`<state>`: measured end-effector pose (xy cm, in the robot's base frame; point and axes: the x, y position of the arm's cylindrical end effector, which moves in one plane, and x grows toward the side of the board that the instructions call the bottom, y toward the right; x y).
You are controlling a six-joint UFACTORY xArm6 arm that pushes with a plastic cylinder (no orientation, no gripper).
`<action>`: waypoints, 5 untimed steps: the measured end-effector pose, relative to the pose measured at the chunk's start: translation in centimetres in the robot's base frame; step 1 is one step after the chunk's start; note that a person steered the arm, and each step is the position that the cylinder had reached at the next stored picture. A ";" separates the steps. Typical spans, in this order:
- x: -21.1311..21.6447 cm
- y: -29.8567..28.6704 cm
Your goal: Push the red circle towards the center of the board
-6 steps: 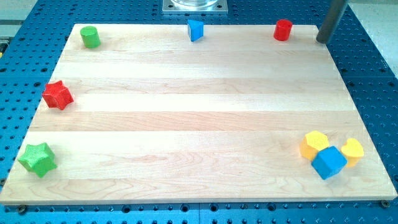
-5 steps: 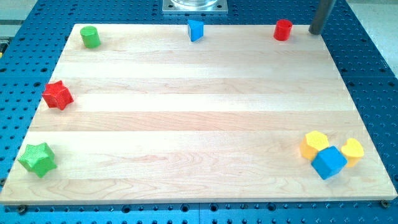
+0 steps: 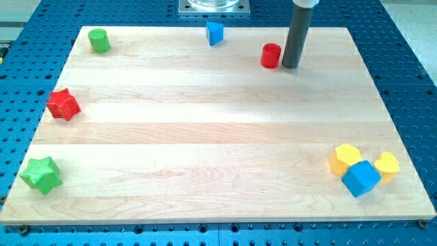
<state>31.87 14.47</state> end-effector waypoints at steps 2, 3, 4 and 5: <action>-4.9 -4.5; -4.1 -9.2; -7.1 -9.8; -4.7 -14.9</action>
